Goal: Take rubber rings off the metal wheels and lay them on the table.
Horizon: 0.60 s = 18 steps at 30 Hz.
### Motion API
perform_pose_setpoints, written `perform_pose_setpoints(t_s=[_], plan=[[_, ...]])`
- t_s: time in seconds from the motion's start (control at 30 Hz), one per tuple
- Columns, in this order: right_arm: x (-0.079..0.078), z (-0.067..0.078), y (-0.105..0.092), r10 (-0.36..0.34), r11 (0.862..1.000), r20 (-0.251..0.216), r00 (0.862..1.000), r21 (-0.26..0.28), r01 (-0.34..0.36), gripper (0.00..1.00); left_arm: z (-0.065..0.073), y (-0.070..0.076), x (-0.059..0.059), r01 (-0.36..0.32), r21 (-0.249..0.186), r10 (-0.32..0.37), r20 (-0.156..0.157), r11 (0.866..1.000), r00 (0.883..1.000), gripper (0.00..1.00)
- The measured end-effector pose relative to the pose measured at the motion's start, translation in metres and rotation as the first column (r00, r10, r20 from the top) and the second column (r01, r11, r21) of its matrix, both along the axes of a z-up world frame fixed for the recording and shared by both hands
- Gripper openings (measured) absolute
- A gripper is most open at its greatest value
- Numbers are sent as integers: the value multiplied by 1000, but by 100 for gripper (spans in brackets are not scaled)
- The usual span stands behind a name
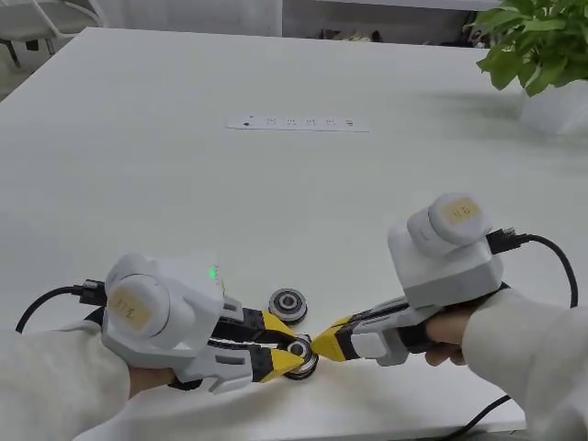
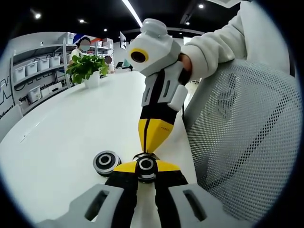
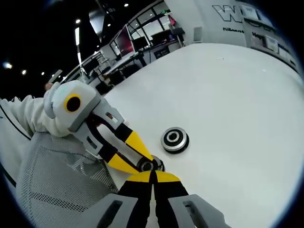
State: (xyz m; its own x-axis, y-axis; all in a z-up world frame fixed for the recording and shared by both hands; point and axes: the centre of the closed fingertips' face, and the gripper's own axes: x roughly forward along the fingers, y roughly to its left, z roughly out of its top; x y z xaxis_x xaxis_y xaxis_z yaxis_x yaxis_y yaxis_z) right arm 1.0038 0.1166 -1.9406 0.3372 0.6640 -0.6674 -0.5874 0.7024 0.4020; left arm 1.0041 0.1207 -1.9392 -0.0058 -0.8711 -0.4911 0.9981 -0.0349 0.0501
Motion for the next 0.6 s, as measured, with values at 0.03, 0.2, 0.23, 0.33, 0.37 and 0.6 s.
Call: perform_pose_setpoints(t_s=[0.03, 0.2, 0.23, 0.33, 0.37, 0.6], plan=[[0, 0, 0, 2, 1000, 2, 1000, -1, -2, 0, 0, 0, 0, 0, 0, 0, 0, 1000, 1000, 7], [-1, 1, 2, 12, 1000, 9, 1000, 2, -12, 0, 0, 0, 0, 0, 1, 0, -1, 1000, 1000, 7], [-1, 2, 2, 13, 1000, 10, 1000, 3, -13, 0, 0, 0, 0, 0, 1, 0, 0, 1000, 1000, 7], [-1, 2, 3, 15, 1000, 12, 1000, 7, -15, 0, 0, 0, 0, 0, 1, 0, 0, 1000, 1000, 7], [-1, 2, 3, 16, 1000, 12, 1000, 8, -16, 0, 0, 0, 0, 0, 1, 0, 0, 1000, 1000, 7], [-1, 6, 7, 28, 999, 22, 999, 34, -29, 0, 0, 0, 0, -1, 1, 1, -2, 1000, 1000, 7]])
